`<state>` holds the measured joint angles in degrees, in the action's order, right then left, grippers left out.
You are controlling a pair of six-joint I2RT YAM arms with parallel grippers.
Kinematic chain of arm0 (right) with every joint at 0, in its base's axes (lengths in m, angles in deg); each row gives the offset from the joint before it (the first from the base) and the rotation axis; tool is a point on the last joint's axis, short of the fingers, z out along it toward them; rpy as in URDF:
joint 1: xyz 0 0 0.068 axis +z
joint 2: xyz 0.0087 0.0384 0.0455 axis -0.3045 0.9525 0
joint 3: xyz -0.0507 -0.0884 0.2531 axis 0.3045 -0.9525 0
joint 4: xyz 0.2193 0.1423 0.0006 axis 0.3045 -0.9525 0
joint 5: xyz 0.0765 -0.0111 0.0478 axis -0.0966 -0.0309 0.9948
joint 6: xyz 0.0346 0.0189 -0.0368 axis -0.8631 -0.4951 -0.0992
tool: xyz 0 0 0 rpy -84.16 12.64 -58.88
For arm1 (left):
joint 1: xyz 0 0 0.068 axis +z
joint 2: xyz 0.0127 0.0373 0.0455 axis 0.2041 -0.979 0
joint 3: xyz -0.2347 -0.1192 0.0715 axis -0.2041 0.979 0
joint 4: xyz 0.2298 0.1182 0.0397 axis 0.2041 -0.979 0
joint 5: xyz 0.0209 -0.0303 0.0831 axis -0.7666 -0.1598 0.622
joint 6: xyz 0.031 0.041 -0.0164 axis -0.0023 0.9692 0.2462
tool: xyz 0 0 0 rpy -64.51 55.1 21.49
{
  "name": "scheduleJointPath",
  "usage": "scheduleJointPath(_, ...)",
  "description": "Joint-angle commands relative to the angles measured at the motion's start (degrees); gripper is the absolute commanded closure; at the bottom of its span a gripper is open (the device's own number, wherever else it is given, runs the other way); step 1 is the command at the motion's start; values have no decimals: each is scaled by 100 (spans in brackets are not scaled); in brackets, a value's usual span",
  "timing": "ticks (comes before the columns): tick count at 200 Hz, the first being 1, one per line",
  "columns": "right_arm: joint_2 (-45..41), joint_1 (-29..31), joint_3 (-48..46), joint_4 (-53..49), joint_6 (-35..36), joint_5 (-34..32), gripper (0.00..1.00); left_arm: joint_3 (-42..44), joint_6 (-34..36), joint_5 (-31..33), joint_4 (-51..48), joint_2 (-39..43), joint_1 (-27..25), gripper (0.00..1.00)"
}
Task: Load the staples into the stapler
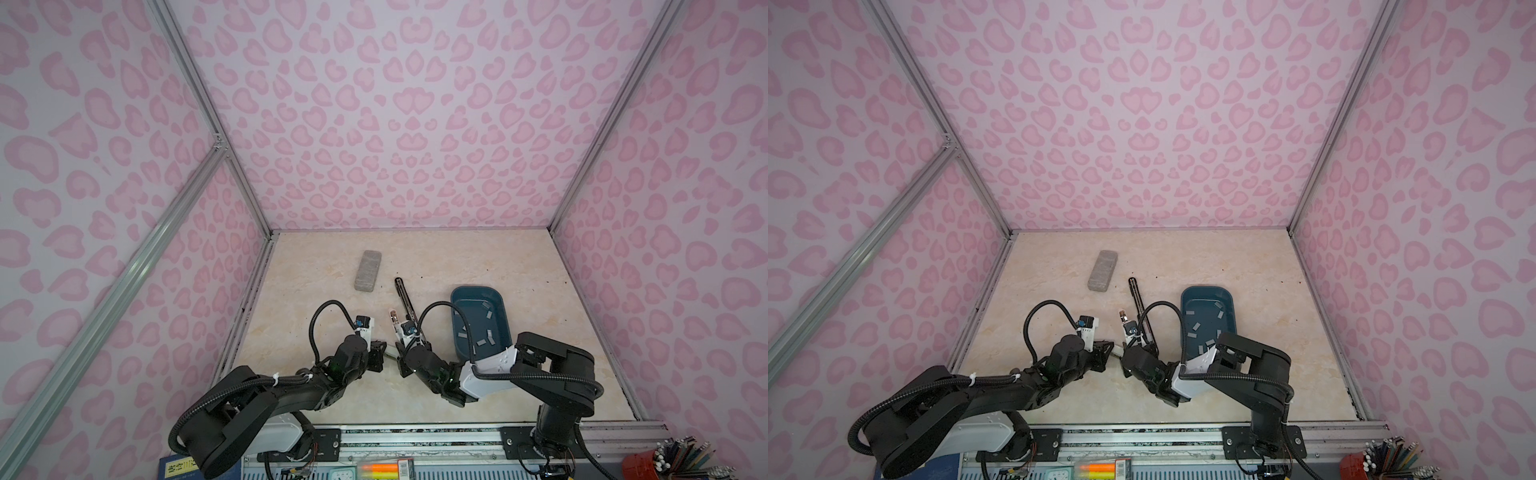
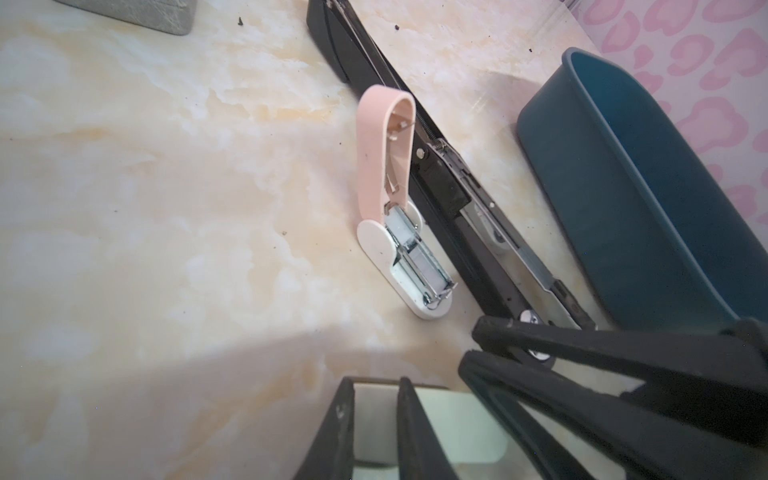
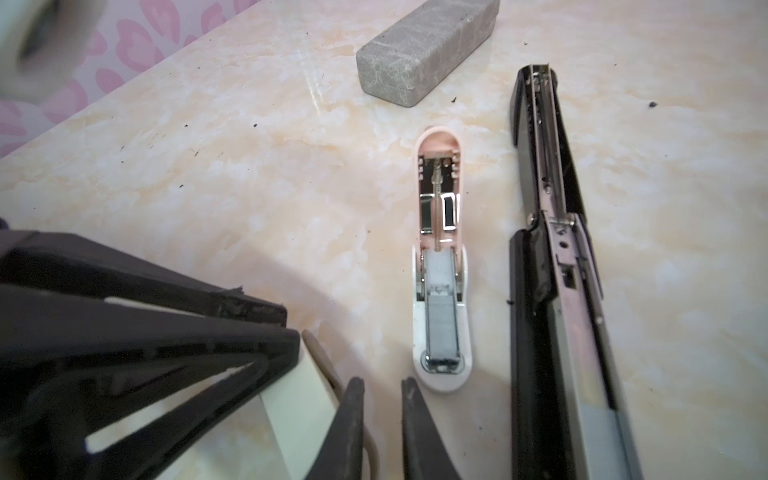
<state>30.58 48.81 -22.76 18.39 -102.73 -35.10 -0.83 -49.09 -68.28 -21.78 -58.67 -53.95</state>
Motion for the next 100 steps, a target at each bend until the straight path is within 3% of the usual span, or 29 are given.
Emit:
scheduleJointPath(1,117,41,-74,-484,-68,-33,82,24,26,-5,223,4,1,79)
scheduleJointPath(63,-142,69,-13,-685,14,-121,81,-2,35,29,127,102,-7,79)
scheduleJointPath(100,-575,69,-14,-922,98,-152,76,-13,88,383,-394,730,-10,75)
